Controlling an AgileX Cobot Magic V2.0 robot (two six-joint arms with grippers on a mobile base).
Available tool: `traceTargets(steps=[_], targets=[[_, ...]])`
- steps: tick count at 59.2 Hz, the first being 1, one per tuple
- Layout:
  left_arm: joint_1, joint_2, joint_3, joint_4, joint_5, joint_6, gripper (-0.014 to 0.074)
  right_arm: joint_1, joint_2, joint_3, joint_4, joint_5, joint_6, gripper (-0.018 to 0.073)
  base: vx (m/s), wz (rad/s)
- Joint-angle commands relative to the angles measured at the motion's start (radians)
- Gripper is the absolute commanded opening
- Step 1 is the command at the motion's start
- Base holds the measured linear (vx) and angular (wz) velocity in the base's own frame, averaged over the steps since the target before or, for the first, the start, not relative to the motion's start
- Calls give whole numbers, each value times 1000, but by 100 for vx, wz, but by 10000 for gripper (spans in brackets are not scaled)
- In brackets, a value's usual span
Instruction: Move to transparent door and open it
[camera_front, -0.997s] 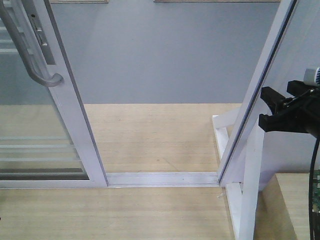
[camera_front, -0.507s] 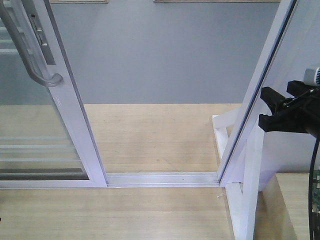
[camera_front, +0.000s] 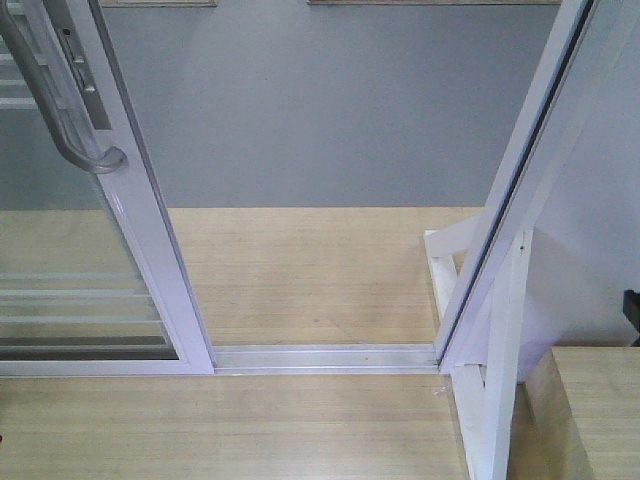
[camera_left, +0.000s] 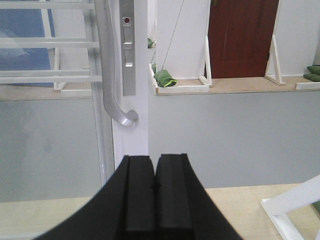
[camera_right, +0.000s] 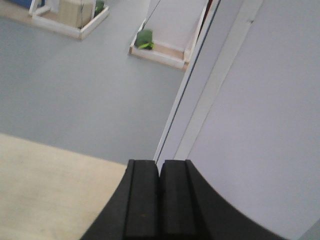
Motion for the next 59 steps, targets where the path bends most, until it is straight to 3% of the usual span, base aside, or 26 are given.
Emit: traceTargets(steps=[1,9,17,20,26,59], targets=[[-3,-3,29,-10,-76,-7,-6,-46,-117,83,36,-175,-31,-11,0,0],[-3,-3,29,-10,-76,-7,-6,-86,-302,275,111,-253,-29,-11,0,0],[-3,-3,29,-10,-76,-7,-6,-89,-481,438,114,-253,-28,-11,0,0],[-3,-3,29,-10,-76,-7,-6,-89,-540,433,113,-119,-19,-10,0,0],[-3,-3,29,-10,-75,-7,-6,-87,-529,434,109,-73,-19,-8,0,0],[-3,-3,29,-10,-76,-7,-6,-86,-526,434,106,-74,-23,-8,0,0]])
